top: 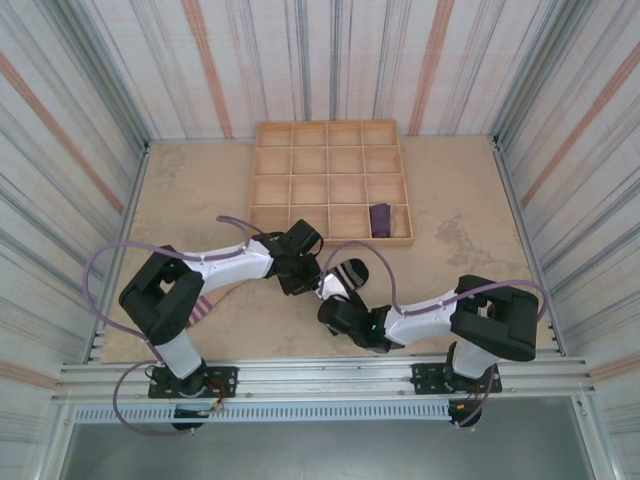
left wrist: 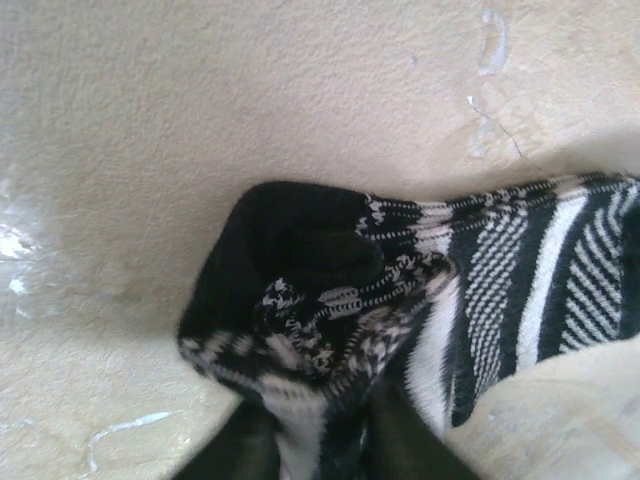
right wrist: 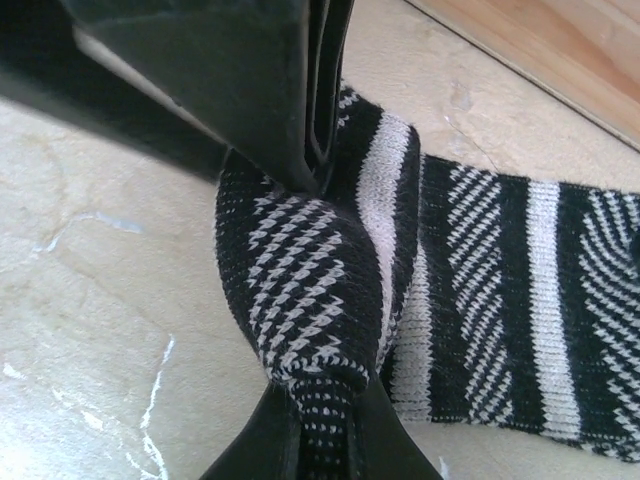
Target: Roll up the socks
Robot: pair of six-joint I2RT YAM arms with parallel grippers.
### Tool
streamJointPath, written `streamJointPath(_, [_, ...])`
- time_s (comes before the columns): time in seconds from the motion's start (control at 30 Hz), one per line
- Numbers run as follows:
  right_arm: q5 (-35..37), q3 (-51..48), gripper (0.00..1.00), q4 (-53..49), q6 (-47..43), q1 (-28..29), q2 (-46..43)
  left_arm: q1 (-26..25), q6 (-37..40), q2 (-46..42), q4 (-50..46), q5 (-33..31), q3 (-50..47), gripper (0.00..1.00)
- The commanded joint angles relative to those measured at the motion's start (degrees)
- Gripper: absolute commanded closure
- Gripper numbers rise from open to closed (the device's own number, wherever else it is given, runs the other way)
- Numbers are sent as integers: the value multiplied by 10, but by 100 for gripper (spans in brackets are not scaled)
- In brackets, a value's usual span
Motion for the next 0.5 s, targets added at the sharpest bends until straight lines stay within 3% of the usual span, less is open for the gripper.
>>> streamJointPath(0.0, [-95,-41,100,-16,69,-36,-14,7,-22,-26,16,17,-27,47])
streamJointPath(0.13, [-207,-87,100,24,112,-85,-28,11,-7,-39,22,32,-17,26])
streamJointPath(0.23, [-298,-119,100,60,157,-136,-32,11,-1,-53,31,28,-13,22])
streamJointPath(0.47, [-429,-148,100,86,262,-203,-8,4,1,-90,31,-23,-21,22])
